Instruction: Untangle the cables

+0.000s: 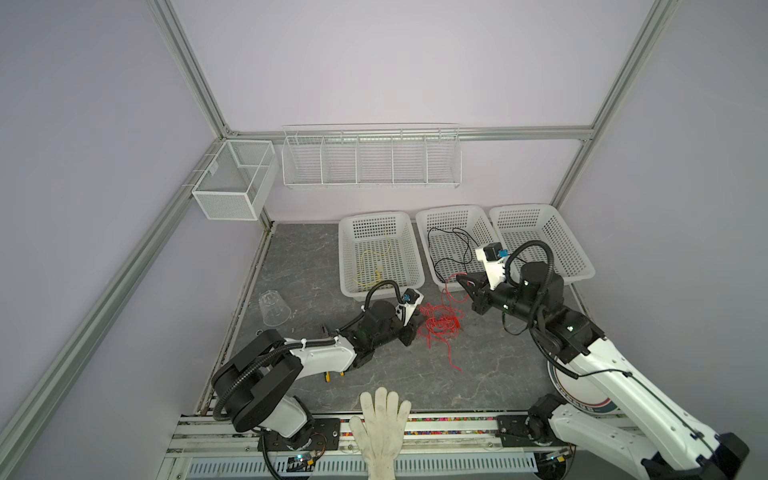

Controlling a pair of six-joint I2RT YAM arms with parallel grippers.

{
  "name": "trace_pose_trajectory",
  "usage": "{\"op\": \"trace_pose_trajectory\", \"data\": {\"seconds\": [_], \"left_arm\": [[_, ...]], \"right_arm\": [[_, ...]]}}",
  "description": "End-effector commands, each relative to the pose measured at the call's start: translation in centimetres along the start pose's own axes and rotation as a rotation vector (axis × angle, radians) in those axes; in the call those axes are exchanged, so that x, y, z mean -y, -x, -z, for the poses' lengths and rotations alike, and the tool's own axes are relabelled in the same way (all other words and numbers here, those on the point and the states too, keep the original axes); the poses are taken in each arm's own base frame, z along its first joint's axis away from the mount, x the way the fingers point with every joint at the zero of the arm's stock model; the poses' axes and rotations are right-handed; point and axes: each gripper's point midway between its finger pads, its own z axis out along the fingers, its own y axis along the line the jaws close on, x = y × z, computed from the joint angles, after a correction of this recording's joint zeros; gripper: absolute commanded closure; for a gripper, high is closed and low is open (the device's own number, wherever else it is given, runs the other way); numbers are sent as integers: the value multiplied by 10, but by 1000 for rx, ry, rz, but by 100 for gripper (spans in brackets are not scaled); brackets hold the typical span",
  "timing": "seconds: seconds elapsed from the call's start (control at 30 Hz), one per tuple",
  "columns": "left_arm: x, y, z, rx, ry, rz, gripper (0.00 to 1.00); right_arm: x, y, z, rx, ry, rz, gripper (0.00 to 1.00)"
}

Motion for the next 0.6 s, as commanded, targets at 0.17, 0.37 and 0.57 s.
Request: {"op": "trace_pose_trajectory", "data": {"seconds": [0.17,0.37,0.57], "left_arm": [[-1,12,1,23,7,5,55],[-1,16,1,37,3,7,47],[-2,15,1,39,13,5,46]], "right_arm": [[-26,13,3,27,128,35,94],[-21,24,7,76,85,44,94],[-31,44,14,165,132,70,94]]}}
